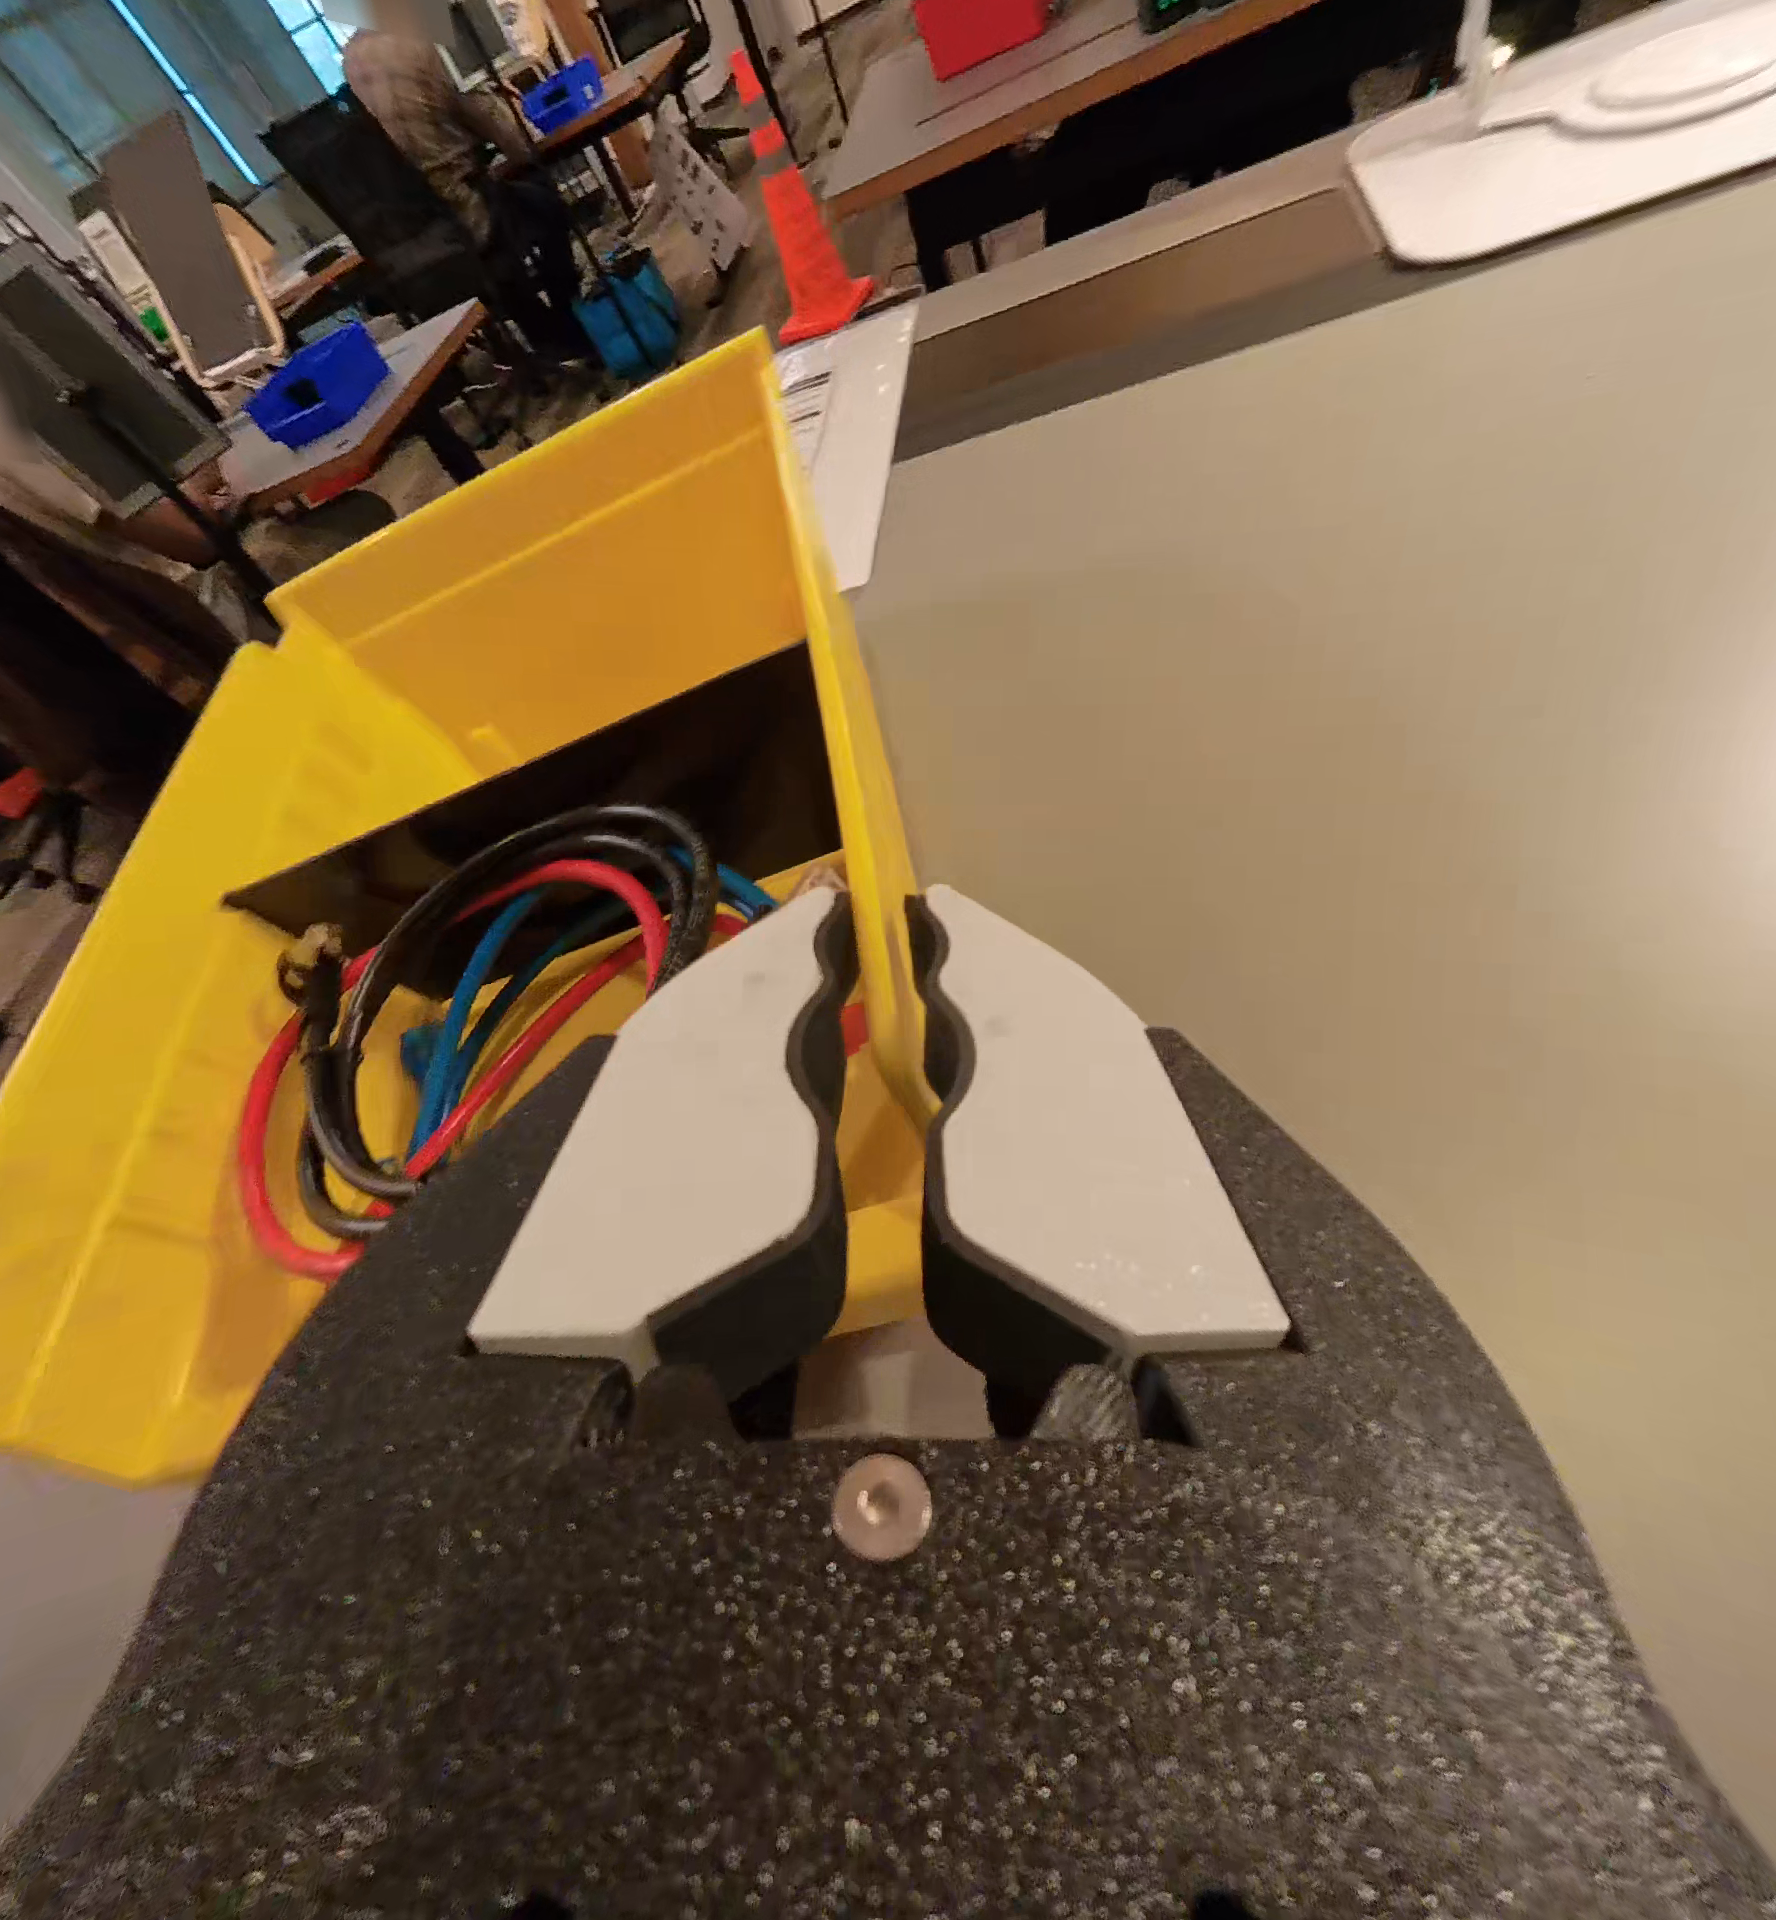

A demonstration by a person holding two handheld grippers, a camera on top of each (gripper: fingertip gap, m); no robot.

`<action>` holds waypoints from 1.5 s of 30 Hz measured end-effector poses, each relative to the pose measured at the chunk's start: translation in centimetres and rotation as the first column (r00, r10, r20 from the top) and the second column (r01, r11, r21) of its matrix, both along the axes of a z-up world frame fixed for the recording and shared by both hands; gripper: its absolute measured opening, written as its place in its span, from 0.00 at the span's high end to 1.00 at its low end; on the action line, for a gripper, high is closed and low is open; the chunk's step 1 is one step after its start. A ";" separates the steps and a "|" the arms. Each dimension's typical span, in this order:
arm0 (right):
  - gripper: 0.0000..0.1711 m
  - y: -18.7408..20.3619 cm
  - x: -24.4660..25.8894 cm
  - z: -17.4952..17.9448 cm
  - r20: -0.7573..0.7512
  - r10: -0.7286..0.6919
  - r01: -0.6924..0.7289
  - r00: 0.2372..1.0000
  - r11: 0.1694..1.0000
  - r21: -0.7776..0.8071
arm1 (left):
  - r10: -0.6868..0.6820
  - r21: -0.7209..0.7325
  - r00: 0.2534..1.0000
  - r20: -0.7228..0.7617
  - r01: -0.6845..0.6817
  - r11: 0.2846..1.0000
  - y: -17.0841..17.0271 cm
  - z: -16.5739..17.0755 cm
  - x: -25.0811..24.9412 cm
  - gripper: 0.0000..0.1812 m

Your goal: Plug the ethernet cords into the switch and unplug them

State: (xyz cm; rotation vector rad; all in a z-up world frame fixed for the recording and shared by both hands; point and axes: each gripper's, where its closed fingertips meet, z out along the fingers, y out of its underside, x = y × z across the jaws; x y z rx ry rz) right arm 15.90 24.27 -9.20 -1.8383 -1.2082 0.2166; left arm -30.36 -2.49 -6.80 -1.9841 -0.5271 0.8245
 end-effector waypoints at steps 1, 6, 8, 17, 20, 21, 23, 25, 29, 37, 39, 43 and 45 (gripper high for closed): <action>0.82 0.4 0.6 -0.1 0.003 -0.016 0.016 1.000 1.000 0.002 | 0.004 -0.012 1.000 -0.008 -0.004 1.000 -0.7 -0.2 -0.2 0.93; 0.91 2.7 1.1 0.0 0.013 -0.090 0.089 0.996 0.993 0.079 | 0.017 -0.070 0.999 -0.033 -0.019 0.997 -1.7 -1.5 -1.6 0.95; 0.93 3.6 1.8 0.1 0.028 -0.132 0.128 0.991 0.985 0.116 | 0.007 -0.048 1.000 -0.027 -0.008 0.999 -2.1 -1.5 -1.6 0.96; 0.95 4.7 4.4 0.0 -0.022 -0.162 0.163 0.987 0.984 0.078 | -0.033 -0.052 0.998 -0.045 0.031 0.998 -4.8 -1.6 -2.6 0.96; 0.95 6.4 5.2 0.1 -0.014 -0.184 0.184 0.983 0.978 0.094 | -0.056 -0.045 0.998 -0.029 0.055 0.997 -5.1 -1.6 -3.7 0.96; 0.95 7.1 5.4 0.0 -0.018 -0.187 0.188 0.982 0.978 0.093 | -0.065 -0.051 0.997 -0.029 0.063 0.997 -5.2 -1.6 -4.1 0.96; 0.95 8.5 5.7 0.1 -0.015 -0.189 0.189 0.982 0.977 0.099 | -0.083 -0.056 0.996 -0.029 0.081 0.995 -5.3 -1.6 -4.7 0.96; 0.95 9.9 5.9 0.0 -0.024 -0.180 0.181 0.983 0.979 0.098 | -0.099 -0.048 0.995 -0.025 0.098 0.994 -5.4 -1.6 -5.1 0.96; 0.95 12.1 6.1 0.0 -0.027 -0.176 0.178 0.984 0.980 0.091 | -0.118 -0.048 0.993 -0.030 0.117 0.992 -5.4 -1.6 -5.7 0.96; 0.95 13.4 6.1 0.0 -0.031 -0.200 0.202 0.979 0.975 0.092 | -0.128 -0.043 0.991 -0.037 0.126 0.991 -5.3 -1.6 -6.2 0.96; 0.95 13.2 6.1 0.0 -0.028 -0.209 0.210 0.978 0.973 0.092 | -0.133 -0.047 0.990 -0.041 0.131 0.990 -5.4 -1.6 -6.3 0.96; 0.95 12.9 6.2 0.0 -0.025 -0.212 0.213 0.977 0.972 0.094 | -0.134 -0.045 0.990 -0.047 0.132 0.990 -5.6 -1.7 -6.7 0.96; 0.95 13.0 6.2 0.0 -0.027 -0.207 0.208 0.978 0.974 0.089 | -0.133 -0.044 0.990 -0.049 0.131 0.990 -5.7 -1.7 -7.0 0.96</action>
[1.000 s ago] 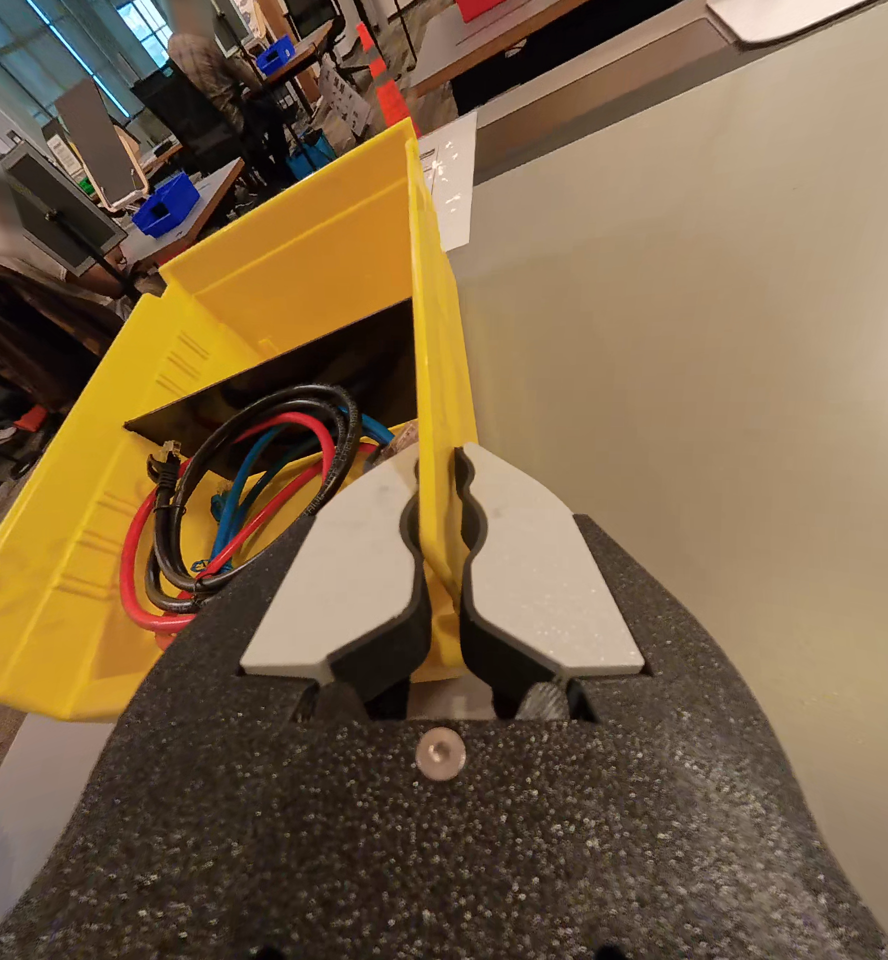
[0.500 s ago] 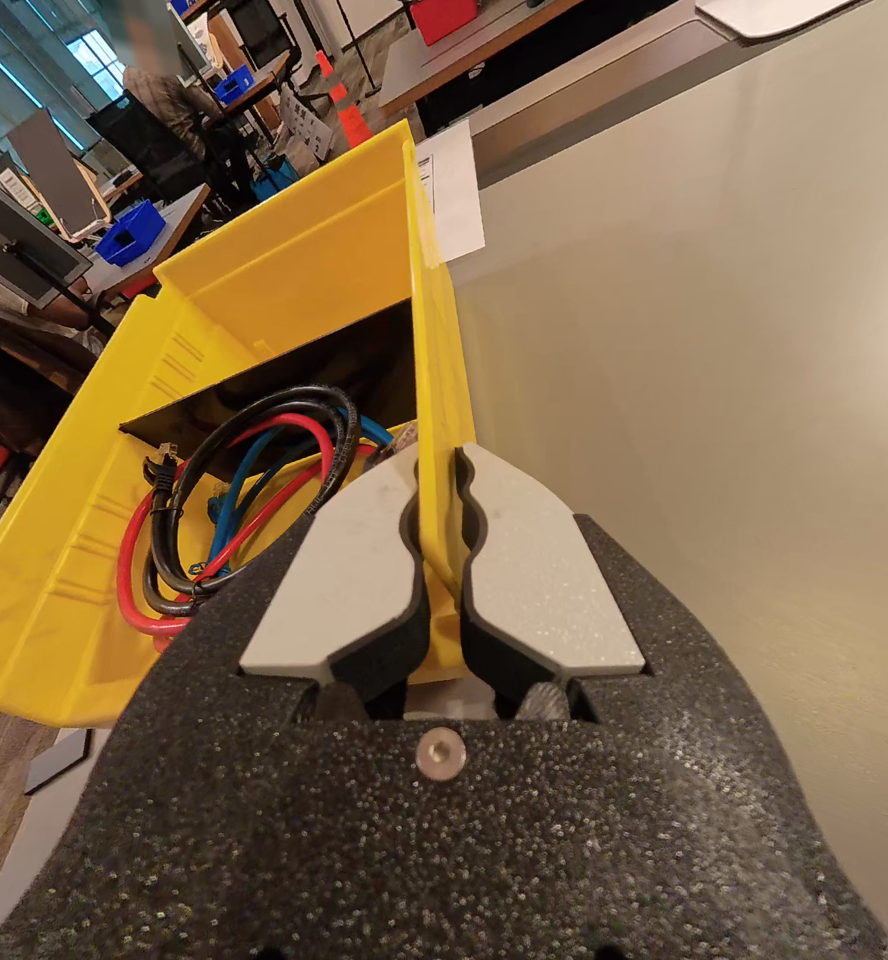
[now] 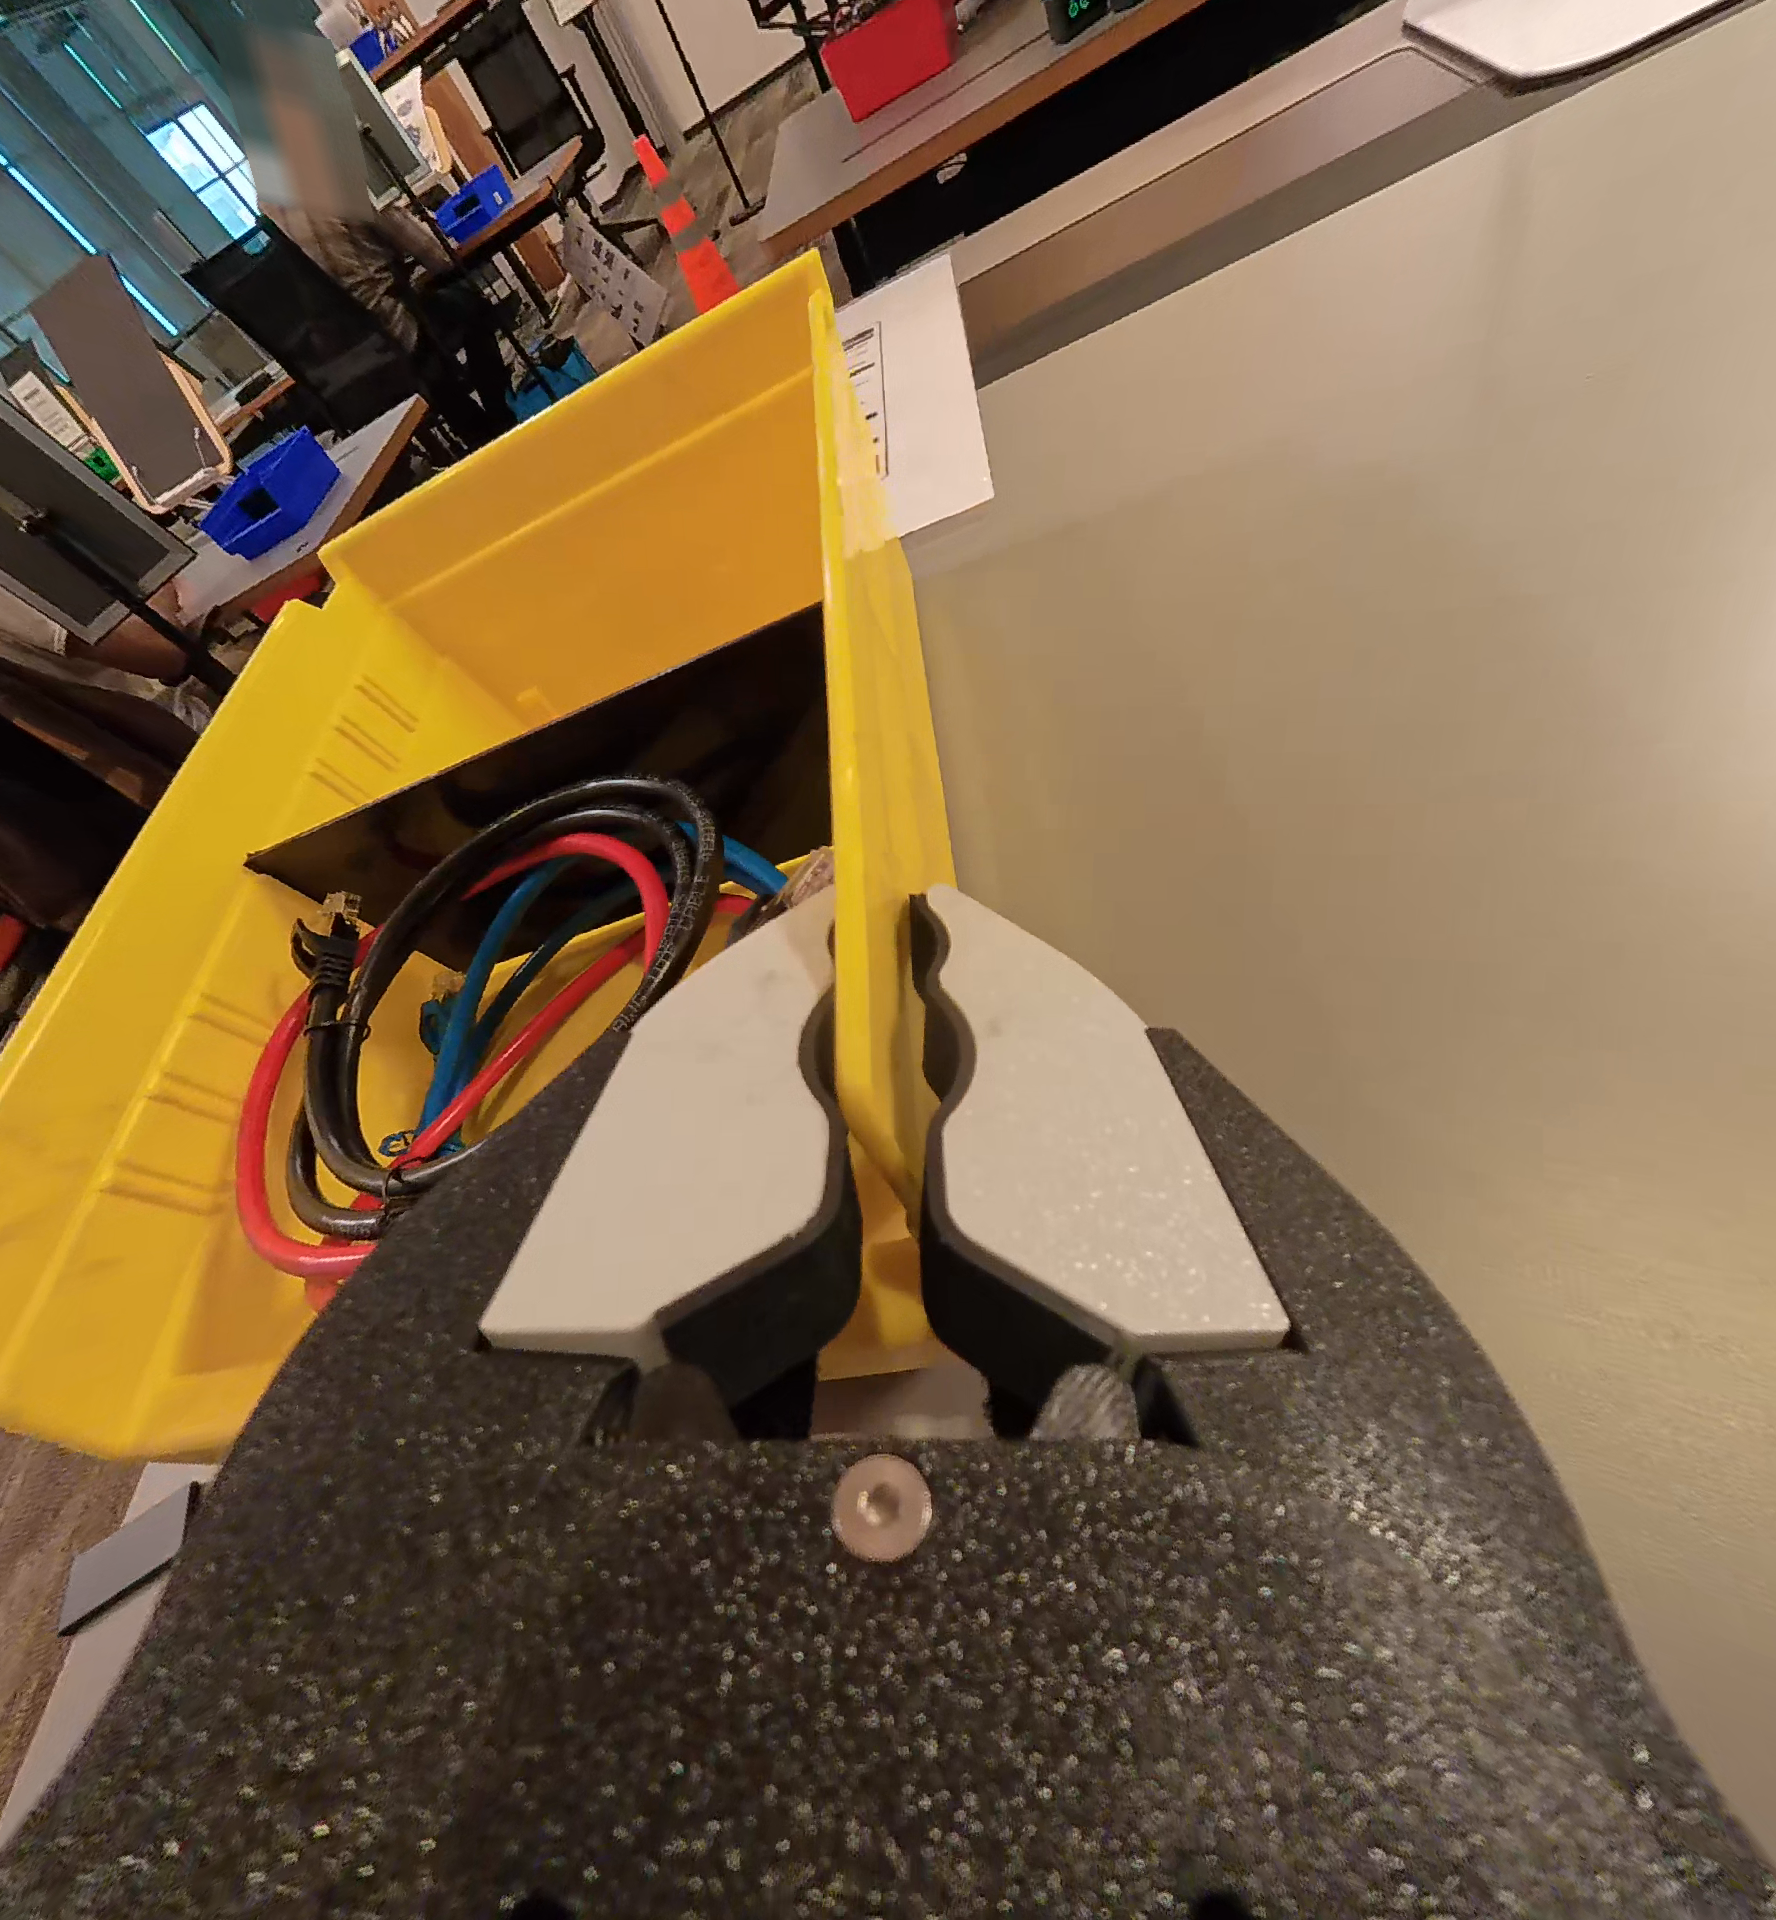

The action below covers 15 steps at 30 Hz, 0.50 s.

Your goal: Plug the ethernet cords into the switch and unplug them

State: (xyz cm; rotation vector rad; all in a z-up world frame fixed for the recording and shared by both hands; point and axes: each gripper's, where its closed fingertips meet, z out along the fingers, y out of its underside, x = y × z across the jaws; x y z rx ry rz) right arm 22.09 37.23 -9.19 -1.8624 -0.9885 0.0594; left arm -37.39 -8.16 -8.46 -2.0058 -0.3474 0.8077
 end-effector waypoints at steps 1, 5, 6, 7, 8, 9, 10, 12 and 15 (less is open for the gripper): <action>0.95 0.0 0.0 0.0 0.003 0.002 -0.002 1.000 1.000 0.002 | -0.001 0.000 1.000 -0.001 0.001 1.000 0.0 0.0 -0.2 0.96; 0.95 0.1 0.1 0.0 0.004 0.009 -0.009 1.000 1.000 0.001 | -0.016 -0.001 1.000 0.000 0.016 1.000 -0.3 0.0 -0.7 0.96; 0.95 0.2 0.1 0.0 0.003 0.010 -0.010 1.000 1.000 0.001 | -0.022 -0.001 1.000 0.001 0.022 1.000 -0.3 0.0 -0.7 0.96; 0.95 0.2 0.1 0.0 0.002 0.012 -0.012 1.000 1.000 0.001 | -0.029 -0.001 1.000 0.003 0.029 1.000 -0.4 0.0 -0.8 0.96; 0.95 0.2 0.1 0.0 0.002 0.013 -0.013 1.000 1.000 0.000 | -0.035 -0.001 0.999 0.005 0.035 0.999 -0.5 0.0 -0.8 0.96; 0.95 0.3 0.1 0.0 0.002 0.014 -0.014 1.000 1.000 0.000 | -0.040 -0.002 0.999 0.007 0.040 0.999 -0.5 0.0 -0.9 0.96; 0.95 0.3 0.1 0.0 0.002 0.015 -0.015 1.000 1.000 -0.001 | -0.044 -0.003 0.999 0.008 0.044 0.999 -0.6 -0.1 -0.9 0.96; 0.95 0.3 0.1 0.0 0.002 0.017 -0.017 1.000 1.000 -0.002 | -0.049 -0.004 0.999 0.007 0.049 0.999 -0.7 -0.1 -0.9 0.96; 0.95 0.3 0.1 0.0 0.002 0.019 -0.019 1.000 1.000 -0.004 | -0.057 -0.003 0.998 0.010 0.057 0.998 -0.8 -0.1 -1.0 0.96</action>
